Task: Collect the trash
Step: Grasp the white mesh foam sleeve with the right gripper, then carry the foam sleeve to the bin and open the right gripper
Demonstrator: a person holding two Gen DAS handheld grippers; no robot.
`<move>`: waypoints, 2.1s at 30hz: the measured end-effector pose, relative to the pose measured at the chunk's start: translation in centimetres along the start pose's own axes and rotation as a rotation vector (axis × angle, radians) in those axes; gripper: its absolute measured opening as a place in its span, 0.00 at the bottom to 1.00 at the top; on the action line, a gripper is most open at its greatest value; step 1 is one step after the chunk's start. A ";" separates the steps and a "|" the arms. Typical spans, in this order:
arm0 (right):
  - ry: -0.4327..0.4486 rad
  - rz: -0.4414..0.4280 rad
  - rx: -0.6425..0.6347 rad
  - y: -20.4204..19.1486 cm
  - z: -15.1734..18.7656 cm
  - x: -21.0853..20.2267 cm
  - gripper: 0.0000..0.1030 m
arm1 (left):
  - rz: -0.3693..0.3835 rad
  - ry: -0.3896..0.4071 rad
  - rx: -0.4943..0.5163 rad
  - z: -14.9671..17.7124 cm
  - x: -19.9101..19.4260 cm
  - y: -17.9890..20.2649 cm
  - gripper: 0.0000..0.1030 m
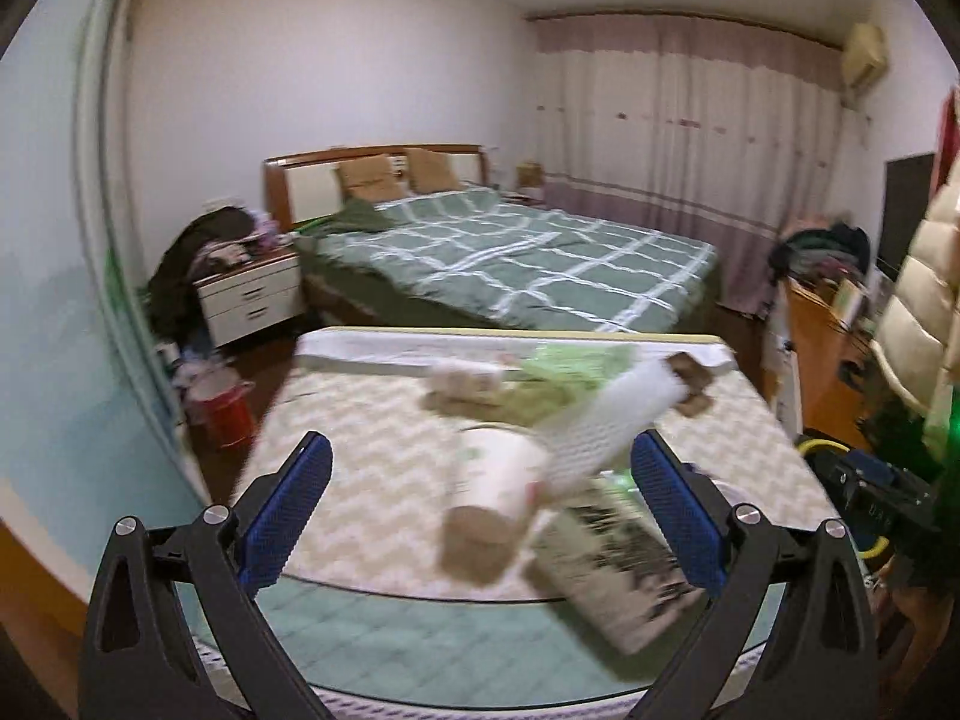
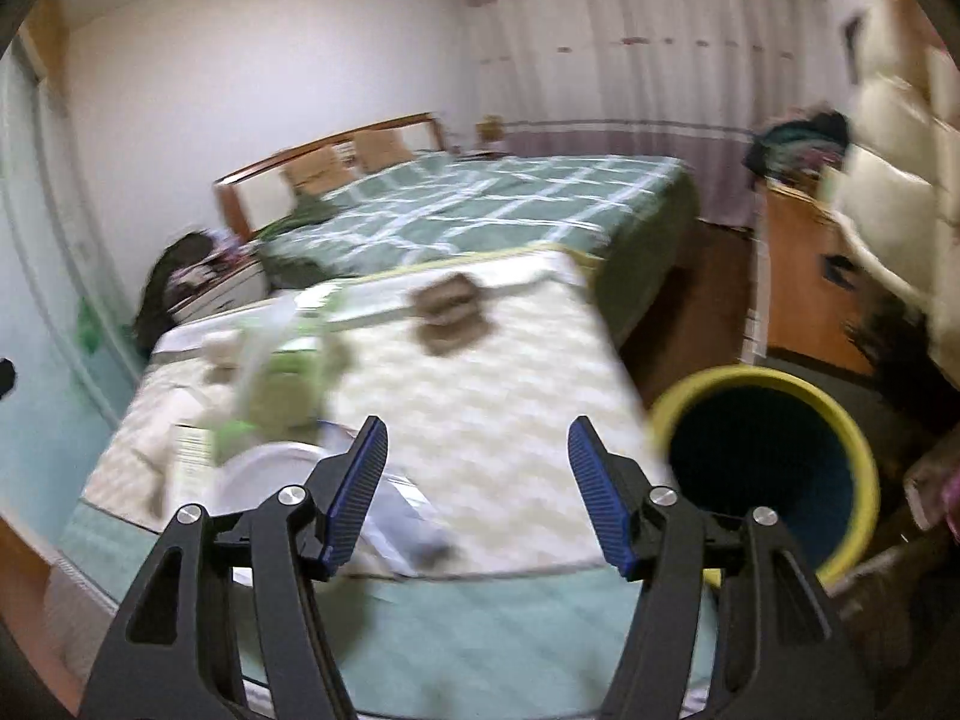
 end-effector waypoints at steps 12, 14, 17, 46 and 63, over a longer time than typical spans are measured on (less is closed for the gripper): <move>-0.080 -0.084 -0.058 -9.4 -3.9 7.6 0.58 | 0.017 -0.033 -0.034 1.8 1.6 -2.1 0.95; -0.115 -0.070 -0.052 -9.7 -4.3 9.3 0.58 | 0.024 -0.038 -0.033 1.8 2.0 -2.0 0.95; -0.177 -0.068 -0.034 -10.1 -4.6 11.7 0.58 | 0.035 -0.047 -0.037 2.0 2.7 -2.2 0.95; -0.022 -0.206 0.048 -7.6 -4.6 2.8 0.14 | 0.107 -0.067 0.031 2.2 2.8 1.5 0.95; 0.208 0.219 0.227 8.4 -5.7 -4.6 0.14 | 0.162 -0.076 0.105 2.3 2.3 5.8 0.95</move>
Point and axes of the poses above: each gripper's, at about its wrist camera, not at the fingertips, and x roughly the way its jaws point, y to its right, z to its underside, the point moved 1 cm from there along x, roughly the way its jaws point, and after that the axes turned 8 degrees about x, right-handed, at the moved point
